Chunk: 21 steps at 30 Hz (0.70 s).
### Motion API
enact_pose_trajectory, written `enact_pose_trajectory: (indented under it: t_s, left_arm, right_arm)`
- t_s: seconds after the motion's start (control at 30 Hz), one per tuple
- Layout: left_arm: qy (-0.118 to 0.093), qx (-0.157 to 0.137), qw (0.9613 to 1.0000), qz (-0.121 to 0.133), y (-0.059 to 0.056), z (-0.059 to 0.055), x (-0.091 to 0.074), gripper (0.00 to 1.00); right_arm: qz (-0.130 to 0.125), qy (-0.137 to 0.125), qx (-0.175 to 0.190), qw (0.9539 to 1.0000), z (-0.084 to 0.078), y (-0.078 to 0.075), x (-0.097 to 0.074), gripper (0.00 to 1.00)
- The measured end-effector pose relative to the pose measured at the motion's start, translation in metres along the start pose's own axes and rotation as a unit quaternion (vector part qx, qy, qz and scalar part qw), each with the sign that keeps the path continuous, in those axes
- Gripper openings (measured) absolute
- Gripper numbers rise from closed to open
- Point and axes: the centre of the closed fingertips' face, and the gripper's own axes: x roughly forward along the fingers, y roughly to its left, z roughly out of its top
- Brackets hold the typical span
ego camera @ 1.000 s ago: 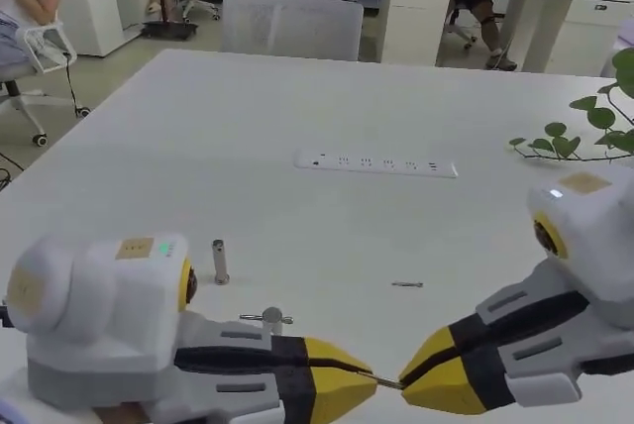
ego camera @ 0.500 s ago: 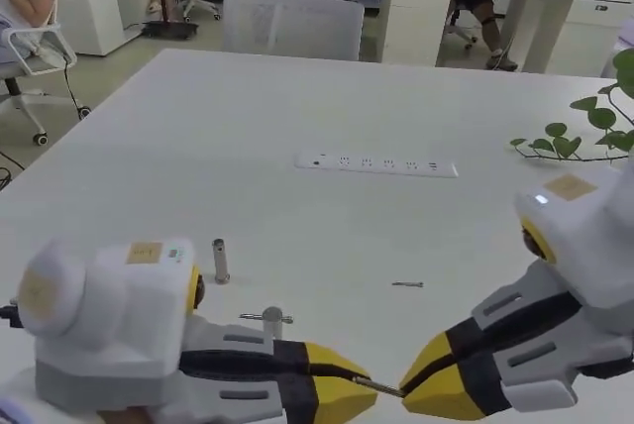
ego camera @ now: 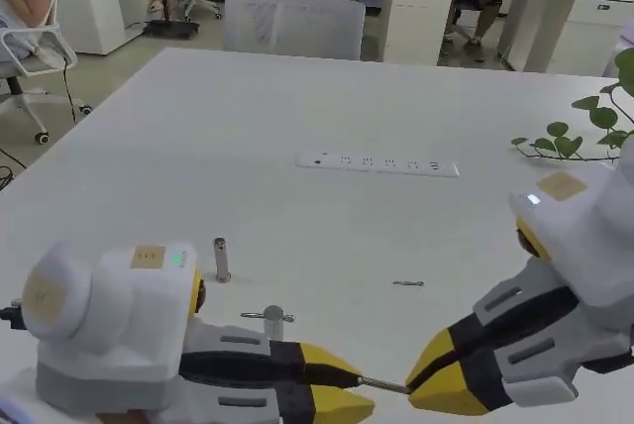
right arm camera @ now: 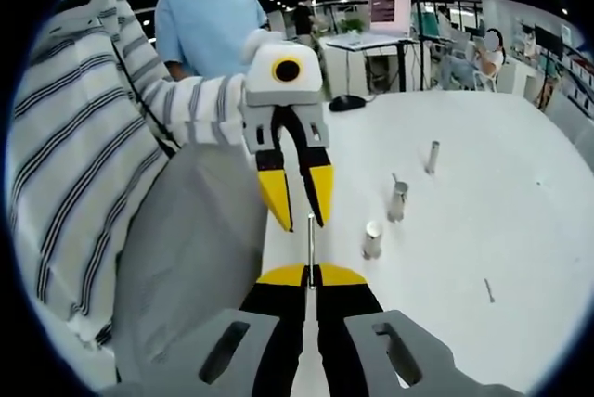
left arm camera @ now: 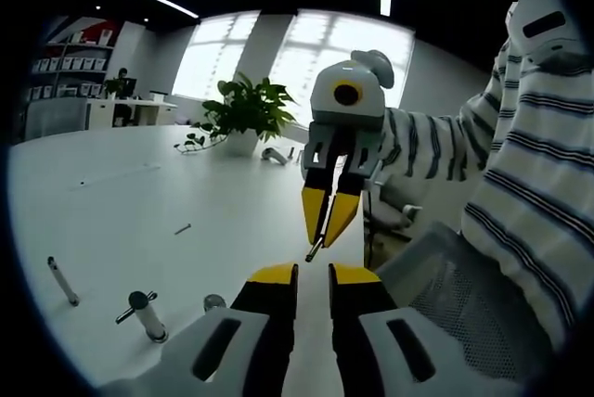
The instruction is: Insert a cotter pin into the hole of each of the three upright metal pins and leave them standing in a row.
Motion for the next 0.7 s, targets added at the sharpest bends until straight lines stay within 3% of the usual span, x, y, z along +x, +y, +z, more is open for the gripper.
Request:
enact_pose_trajectory:
  t_s: [0.27,0.7]
  left_arm:
    - [0.016,0.008,0.9997,0.019,0.009,-0.012,-0.006,0.23]
    - [0.042,0.014,0.9959,0.079,0.038,-0.035,-0.019,0.42]
  right_arm:
    - [-0.011,0.015,-0.002,0.9998,-0.004,-0.005,0.000,0.03]
    - [-0.045,0.048,0.001,0.9979,-0.023,-0.022,0.005,0.03]
